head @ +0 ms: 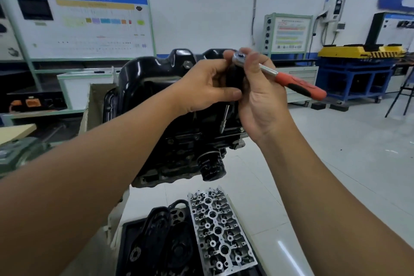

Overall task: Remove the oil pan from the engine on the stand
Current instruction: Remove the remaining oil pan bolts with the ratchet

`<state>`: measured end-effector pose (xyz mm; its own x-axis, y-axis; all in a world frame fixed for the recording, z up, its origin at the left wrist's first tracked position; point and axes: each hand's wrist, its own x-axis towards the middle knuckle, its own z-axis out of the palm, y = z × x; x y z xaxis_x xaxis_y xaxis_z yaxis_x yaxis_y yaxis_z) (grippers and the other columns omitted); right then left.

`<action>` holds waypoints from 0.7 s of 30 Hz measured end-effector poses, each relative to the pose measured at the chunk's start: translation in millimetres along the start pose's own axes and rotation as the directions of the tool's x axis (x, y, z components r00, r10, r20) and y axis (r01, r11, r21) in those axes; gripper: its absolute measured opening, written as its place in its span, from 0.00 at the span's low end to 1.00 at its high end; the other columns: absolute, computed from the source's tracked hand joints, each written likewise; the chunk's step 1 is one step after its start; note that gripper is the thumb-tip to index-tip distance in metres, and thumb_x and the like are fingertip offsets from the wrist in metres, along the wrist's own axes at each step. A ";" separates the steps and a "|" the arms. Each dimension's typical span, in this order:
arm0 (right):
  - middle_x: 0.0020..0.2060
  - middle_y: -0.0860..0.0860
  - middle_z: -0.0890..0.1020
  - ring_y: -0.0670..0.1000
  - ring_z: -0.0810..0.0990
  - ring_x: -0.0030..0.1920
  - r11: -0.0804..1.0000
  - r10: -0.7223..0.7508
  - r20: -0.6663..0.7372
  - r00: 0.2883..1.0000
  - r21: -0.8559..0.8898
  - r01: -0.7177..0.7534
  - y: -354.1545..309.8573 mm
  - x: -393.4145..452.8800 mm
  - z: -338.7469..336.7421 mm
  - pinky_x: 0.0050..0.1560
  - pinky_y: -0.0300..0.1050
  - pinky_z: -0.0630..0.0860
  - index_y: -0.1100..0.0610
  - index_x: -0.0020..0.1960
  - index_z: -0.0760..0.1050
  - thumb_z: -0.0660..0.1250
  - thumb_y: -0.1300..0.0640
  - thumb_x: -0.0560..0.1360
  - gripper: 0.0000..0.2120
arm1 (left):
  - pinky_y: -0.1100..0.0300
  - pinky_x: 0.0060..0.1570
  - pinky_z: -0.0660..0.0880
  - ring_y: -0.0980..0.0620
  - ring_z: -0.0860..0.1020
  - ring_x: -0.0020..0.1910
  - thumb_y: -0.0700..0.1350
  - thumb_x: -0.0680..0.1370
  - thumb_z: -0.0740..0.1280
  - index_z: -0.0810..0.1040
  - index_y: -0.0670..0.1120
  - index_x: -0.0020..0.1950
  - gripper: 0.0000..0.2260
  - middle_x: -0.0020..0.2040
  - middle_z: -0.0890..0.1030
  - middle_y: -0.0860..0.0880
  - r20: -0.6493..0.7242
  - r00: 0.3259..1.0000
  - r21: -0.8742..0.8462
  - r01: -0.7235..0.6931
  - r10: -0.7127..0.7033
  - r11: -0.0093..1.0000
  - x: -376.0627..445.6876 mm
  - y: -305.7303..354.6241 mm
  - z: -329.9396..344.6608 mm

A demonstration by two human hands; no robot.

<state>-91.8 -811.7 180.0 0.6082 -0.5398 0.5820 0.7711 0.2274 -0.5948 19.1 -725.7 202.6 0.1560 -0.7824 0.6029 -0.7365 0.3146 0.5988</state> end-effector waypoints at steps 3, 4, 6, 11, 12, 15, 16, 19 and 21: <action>0.53 0.58 0.84 0.58 0.82 0.59 0.996 0.012 -0.002 1.000 0.083 -0.011 5.0 -5.1 0.0 0.70 0.61 0.75 0.62 0.57 0.79 0.69 0.54 0.74 0.15 | 0.56 0.63 0.76 0.52 0.80 0.58 0.28 0.75 0.73 0.73 0.36 0.69 0.24 0.56 0.81 0.45 -0.064 0.996 -0.002 -0.059 0.058 0.998 -5.8 6.0 5.7; 0.50 0.57 0.85 0.57 0.83 0.57 0.996 0.023 -0.002 1.000 0.087 -0.022 3.4 -3.4 -0.3 0.69 0.60 0.76 0.61 0.55 0.80 0.67 0.53 0.78 0.13 | 0.55 0.63 0.76 0.51 0.79 0.57 0.29 0.75 0.73 0.74 0.35 0.69 0.23 0.56 0.80 0.43 -0.077 0.995 0.004 -0.062 0.063 0.998 -5.5 6.3 6.4; 0.46 0.57 0.84 0.56 0.83 0.51 0.993 0.075 -0.029 0.997 0.097 -0.071 -1.2 5.7 -2.9 0.62 0.59 0.80 0.60 0.53 0.79 0.59 0.50 0.85 0.16 | 0.53 0.61 0.78 0.49 0.78 0.53 0.29 0.75 0.73 0.77 0.35 0.65 0.19 0.53 0.80 0.42 -0.082 0.996 0.029 -0.031 0.033 0.999 -3.3 5.7 7.5; 0.48 0.57 0.86 0.57 0.85 0.52 0.997 -0.072 -0.016 0.997 0.013 0.072 7.0 18.3 -8.3 0.62 0.61 0.81 0.60 0.55 0.79 0.69 0.60 0.81 0.05 | 0.55 0.57 0.80 0.54 0.81 0.50 0.29 0.77 0.71 0.81 0.39 0.58 0.11 0.49 0.83 0.47 -0.121 0.992 0.076 0.030 -0.021 0.997 2.0 -2.3 2.1; 0.49 0.56 0.87 0.56 0.85 0.53 0.991 -0.129 -0.027 0.991 0.014 0.129 11.1 17.2 -10.1 0.61 0.57 0.81 0.60 0.55 0.79 0.72 0.63 0.78 0.07 | 0.52 0.53 0.81 0.52 0.82 0.47 0.31 0.77 0.72 0.82 0.38 0.55 0.08 0.47 0.84 0.46 -0.139 0.990 0.112 0.028 -0.013 0.993 1.6 -4.7 3.7; 0.48 0.56 0.87 0.54 0.86 0.50 0.976 -0.218 -0.026 0.976 -0.023 0.218 18.7 22.4 -9.9 0.54 0.49 0.82 0.59 0.51 0.78 0.74 0.66 0.75 0.07 | 0.36 0.51 0.79 0.38 0.82 0.43 0.38 0.76 0.75 0.80 0.33 0.54 0.11 0.45 0.83 0.37 -0.213 0.977 0.204 0.034 0.011 0.978 -0.3 -7.5 10.6; 0.47 0.58 0.87 0.55 0.86 0.49 0.977 -0.211 -0.009 0.978 -0.034 0.210 16.9 25.6 -8.3 0.55 0.53 0.83 0.59 0.49 0.79 0.73 0.64 0.77 0.03 | 0.34 0.51 0.79 0.39 0.82 0.43 0.38 0.75 0.75 0.79 0.32 0.53 0.12 0.44 0.82 0.38 -0.235 0.972 0.180 0.046 -0.002 0.983 -0.3 -6.6 12.7; 0.46 0.60 0.85 0.59 0.83 0.49 0.996 -0.092 0.041 0.995 -0.004 0.093 6.2 31.6 -11.0 0.59 0.63 0.81 0.61 0.50 0.79 0.65 0.59 0.84 0.07 | 0.37 0.53 0.80 0.42 0.84 0.45 0.33 0.75 0.75 0.77 0.29 0.53 0.12 0.44 0.82 0.37 -0.251 0.966 0.151 0.098 -0.058 0.984 1.4 -3.6 16.6; 0.46 0.59 0.86 0.57 0.84 0.49 0.999 -0.037 0.096 0.995 0.023 0.035 0.0 29.8 -17.6 0.53 0.58 0.82 0.61 0.54 0.77 0.63 0.58 0.85 0.08 | 0.45 0.52 0.83 0.47 0.85 0.44 0.32 0.75 0.75 0.79 0.32 0.52 0.09 0.43 0.83 0.39 -0.253 0.966 0.179 0.095 -0.048 0.979 0.2 -5.0 18.0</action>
<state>-77.0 -842.1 187.7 0.5944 -0.4676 0.6542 0.7961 0.2273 -0.5608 10.9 -737.1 190.2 0.3526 -0.6350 0.6874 -0.8239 0.1376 0.5498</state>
